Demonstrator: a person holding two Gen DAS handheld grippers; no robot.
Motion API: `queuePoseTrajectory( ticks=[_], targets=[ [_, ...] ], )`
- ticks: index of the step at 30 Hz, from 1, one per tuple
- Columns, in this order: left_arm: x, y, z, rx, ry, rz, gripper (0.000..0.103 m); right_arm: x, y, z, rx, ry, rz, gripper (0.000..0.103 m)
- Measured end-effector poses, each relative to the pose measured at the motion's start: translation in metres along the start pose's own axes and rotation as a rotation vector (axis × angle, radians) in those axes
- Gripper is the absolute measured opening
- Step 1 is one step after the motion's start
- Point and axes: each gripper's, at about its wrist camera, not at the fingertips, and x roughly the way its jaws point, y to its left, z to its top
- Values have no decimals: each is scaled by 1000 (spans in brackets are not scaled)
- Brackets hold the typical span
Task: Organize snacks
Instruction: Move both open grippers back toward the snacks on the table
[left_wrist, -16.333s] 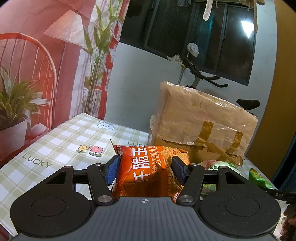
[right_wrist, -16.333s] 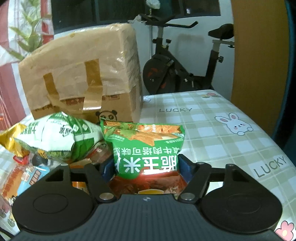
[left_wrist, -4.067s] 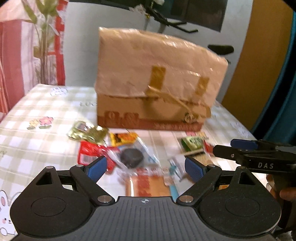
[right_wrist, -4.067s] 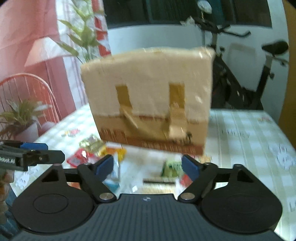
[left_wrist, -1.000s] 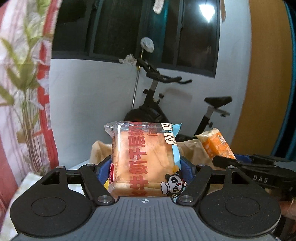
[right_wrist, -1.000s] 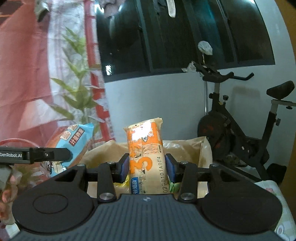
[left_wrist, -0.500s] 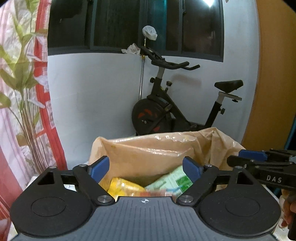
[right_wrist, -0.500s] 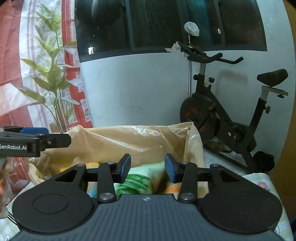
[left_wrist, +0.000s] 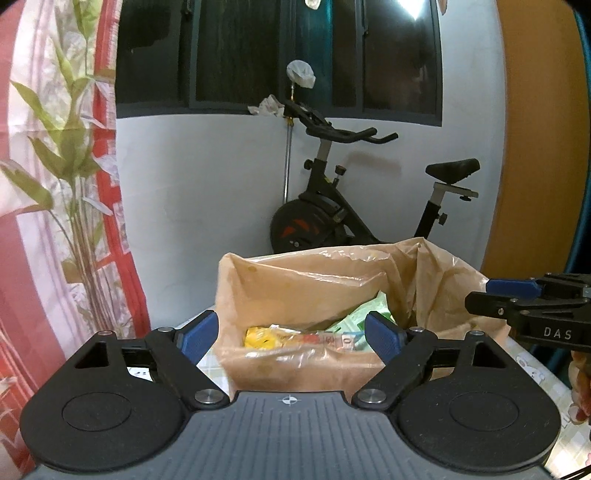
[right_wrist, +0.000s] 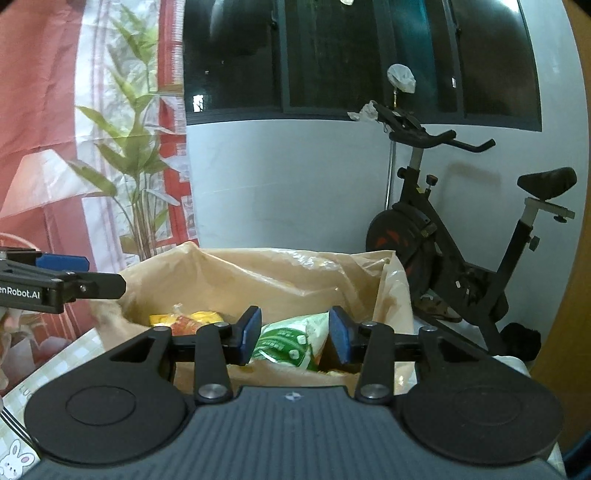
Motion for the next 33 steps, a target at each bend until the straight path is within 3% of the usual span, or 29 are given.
queuePoseTrajectory(
  ticks=[13,23,33],
  targets=[
    [-29,15,-52,-80,-6,19,88,-35,15,-29,-23,-46,12,46],
    [-25,27,-94,-96,78,81,88,-51,16,-78,1,-110,-8,46],
    [-18,35,-117,-97,148,124,88,-47,8,-126,29,-72,-31,46]
  ],
)
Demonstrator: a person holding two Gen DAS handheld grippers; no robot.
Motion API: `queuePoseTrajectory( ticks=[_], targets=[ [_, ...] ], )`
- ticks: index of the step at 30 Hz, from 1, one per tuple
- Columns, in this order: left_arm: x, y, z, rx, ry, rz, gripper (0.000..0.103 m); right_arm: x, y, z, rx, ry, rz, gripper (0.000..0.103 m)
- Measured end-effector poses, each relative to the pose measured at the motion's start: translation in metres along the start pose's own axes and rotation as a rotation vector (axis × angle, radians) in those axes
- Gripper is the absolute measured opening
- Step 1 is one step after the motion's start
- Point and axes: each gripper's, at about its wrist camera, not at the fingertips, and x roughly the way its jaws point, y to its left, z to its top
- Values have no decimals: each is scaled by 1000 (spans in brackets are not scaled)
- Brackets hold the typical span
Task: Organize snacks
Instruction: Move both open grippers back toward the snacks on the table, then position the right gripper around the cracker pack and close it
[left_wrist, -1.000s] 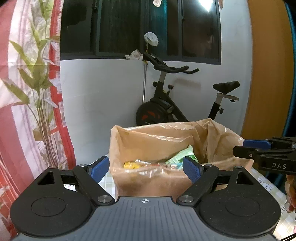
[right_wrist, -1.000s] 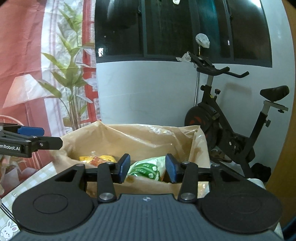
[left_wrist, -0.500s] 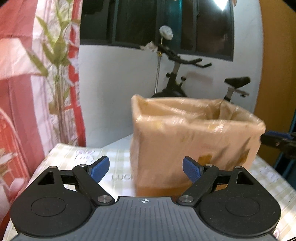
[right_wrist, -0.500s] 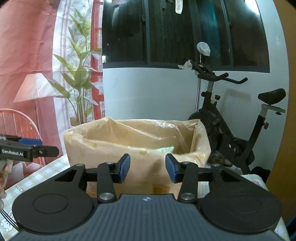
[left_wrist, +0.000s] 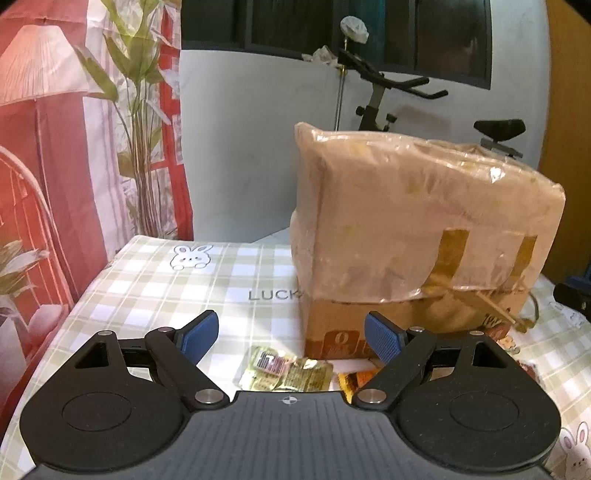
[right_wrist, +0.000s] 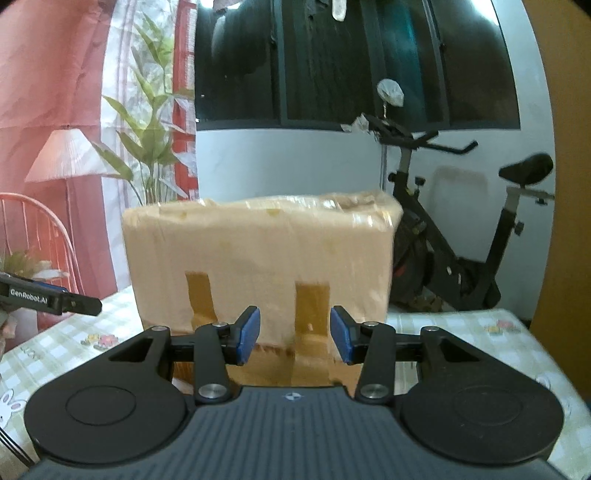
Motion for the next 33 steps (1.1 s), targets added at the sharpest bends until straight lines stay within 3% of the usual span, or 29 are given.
queuePoseTrajectory(
  ticks=[14,30,33],
  targets=[
    [9,-1,-18,18,43,21,87,-3,-30,-52,99,119,-51,46],
    [0,-6,-52,-45,66,-11,84,-3,9,-78,48,235,70,46],
    [-1,-8,-60,-51,78,-14,84,-2,15,-81,15,257,75,54]
  ],
)
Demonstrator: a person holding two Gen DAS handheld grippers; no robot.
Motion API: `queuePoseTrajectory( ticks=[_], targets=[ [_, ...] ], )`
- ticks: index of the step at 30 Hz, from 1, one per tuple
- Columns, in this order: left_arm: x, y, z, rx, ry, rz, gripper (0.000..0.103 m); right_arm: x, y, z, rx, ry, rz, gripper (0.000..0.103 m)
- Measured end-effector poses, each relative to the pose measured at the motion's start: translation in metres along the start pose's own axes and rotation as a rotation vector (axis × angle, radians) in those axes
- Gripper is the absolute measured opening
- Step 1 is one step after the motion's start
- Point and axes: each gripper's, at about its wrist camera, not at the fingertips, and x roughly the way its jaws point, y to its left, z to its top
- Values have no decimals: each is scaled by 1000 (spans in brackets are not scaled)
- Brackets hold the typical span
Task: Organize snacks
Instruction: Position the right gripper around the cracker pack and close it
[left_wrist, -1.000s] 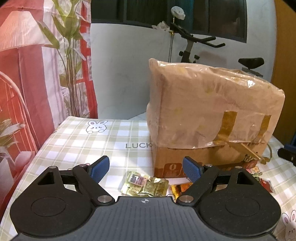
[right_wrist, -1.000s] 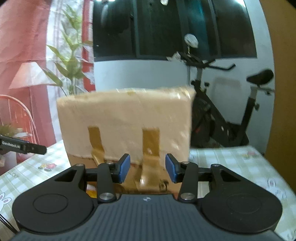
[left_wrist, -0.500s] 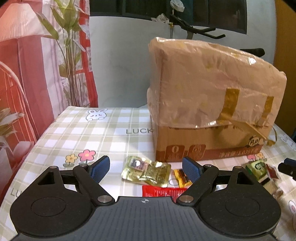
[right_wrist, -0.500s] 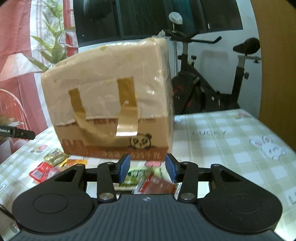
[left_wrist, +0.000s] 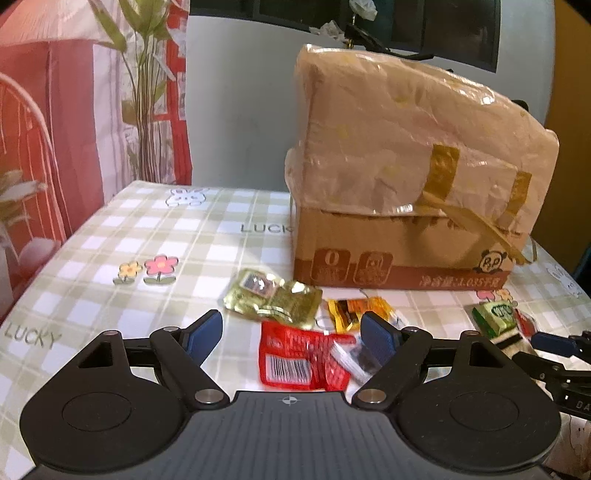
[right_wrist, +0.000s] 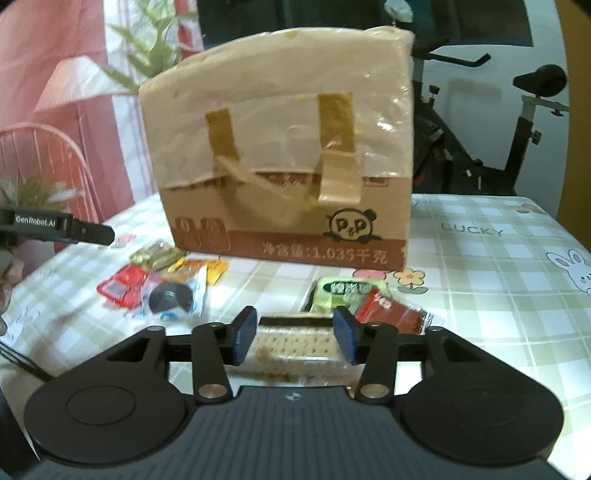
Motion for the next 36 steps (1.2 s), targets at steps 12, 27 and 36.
queuePoseTrajectory(
  ticks=[12,27,36],
  targets=[
    [-2,6,-20,-49,29,7,84,2,14,-3,-124,45,-45,59],
    [4,3,-31,-62,46,-16,84,8,23,-5,-289,105,-87,65],
    [5,7,-32,-82,43,-19,84,27,33,2,-364,138,-53,65]
  ],
)
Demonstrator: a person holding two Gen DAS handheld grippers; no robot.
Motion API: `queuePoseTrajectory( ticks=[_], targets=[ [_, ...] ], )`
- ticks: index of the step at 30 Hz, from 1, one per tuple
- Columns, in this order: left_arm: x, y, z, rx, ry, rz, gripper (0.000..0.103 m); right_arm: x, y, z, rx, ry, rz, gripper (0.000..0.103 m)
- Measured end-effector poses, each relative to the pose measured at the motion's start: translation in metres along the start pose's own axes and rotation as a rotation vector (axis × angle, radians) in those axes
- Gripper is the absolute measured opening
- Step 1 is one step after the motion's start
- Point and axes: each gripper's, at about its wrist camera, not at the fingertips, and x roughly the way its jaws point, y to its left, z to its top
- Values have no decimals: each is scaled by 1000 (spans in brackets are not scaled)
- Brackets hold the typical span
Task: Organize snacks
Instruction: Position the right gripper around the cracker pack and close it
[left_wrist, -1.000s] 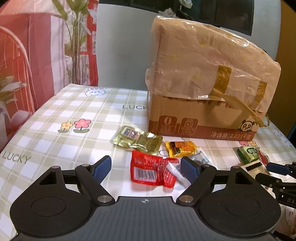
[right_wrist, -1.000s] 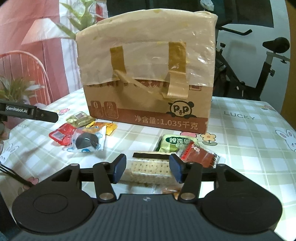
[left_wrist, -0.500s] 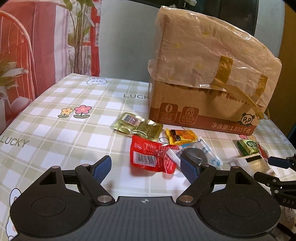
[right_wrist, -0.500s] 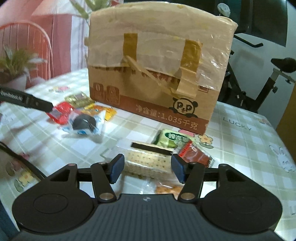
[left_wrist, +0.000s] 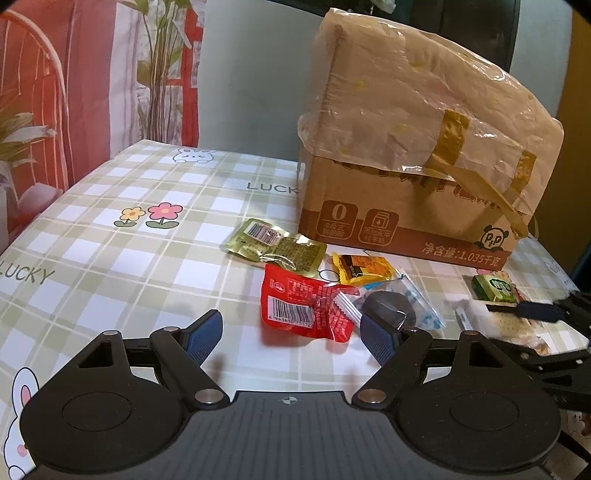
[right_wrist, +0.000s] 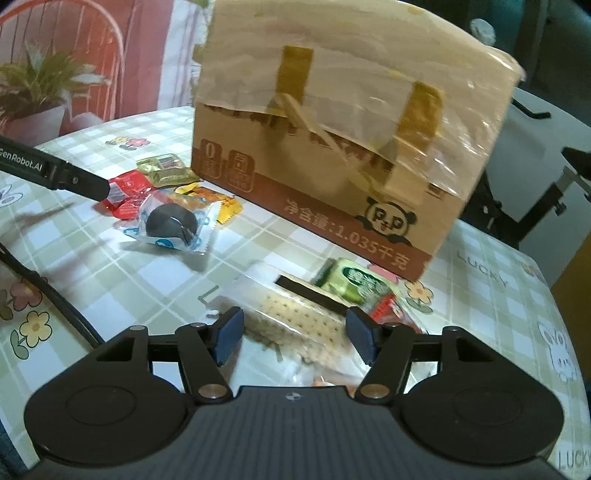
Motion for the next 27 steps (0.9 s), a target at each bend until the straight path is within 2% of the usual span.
queuePoseTrajectory(
  ticks=[8,14,20,27],
  targets=[
    [1,-1,0,-3,0,-7,83,28,-5,19,-27,6,44,68],
    [0,0,-1,-6,-2,-4,83,44,-20,28,23,30,90,72],
    [-1,-1,-1,-2,-4,-10,83,40,-37,27,182,55,149,73],
    [-1,1,0,-8,-4,-14,83,31,-51,19,325,82,163,74]
  ],
)
